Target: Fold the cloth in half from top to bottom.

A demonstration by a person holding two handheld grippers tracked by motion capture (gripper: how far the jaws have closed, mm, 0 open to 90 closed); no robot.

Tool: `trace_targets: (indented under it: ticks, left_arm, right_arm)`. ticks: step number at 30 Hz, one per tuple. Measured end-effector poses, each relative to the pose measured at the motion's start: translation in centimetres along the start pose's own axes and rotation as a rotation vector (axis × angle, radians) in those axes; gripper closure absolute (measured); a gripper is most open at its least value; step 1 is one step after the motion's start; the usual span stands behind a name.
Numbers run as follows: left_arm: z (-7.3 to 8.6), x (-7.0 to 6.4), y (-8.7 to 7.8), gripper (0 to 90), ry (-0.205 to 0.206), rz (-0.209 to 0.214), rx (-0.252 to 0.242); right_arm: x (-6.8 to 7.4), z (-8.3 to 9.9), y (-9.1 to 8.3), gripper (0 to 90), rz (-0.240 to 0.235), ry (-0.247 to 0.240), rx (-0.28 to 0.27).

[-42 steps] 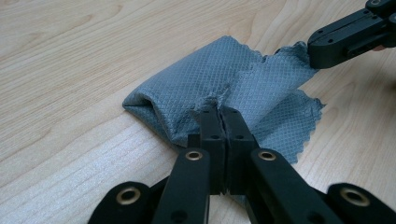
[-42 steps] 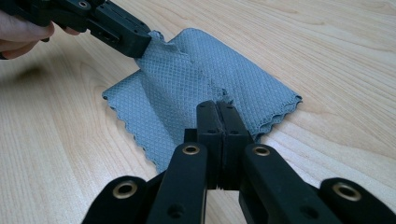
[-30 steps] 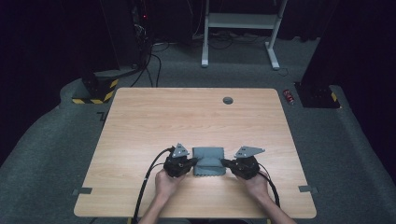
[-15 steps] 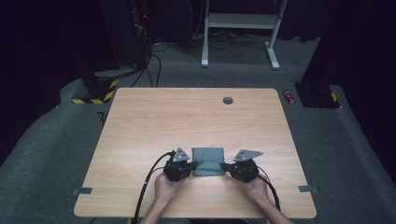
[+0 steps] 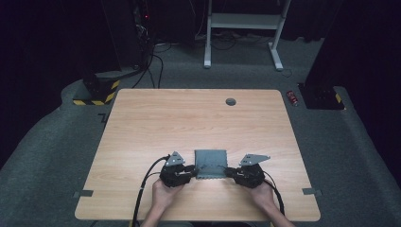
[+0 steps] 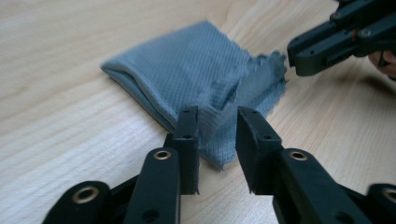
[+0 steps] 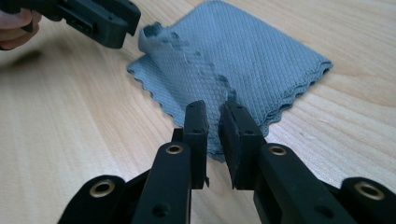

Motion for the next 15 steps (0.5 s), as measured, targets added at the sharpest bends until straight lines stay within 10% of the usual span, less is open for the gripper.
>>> trace_targets:
  ticks: [7, 15]
  left_arm:
    - [-1.7, 0.7, -0.6, 65.1, -0.012, -0.061, -0.037]
    - [-3.8, 1.6, 2.8, 61.7, 0.014, -0.173, 0.037]
  right_arm:
    - [0.2, -1.3, -0.6, 81.7, 0.023, -0.023, -0.027]
    - [-1.1, -3.0, 1.5, 84.9, 0.113, -0.030, 0.020]
Point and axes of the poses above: each handheld gripper's, and its own axes: y roughly forward along the jaws, z roughly out of its underside, x roughly to its left, the point moved 2 cm from there along y, roughly forward along the jaws, and after that the axes turned 3 degrees about -y, right-handed, at the moved point
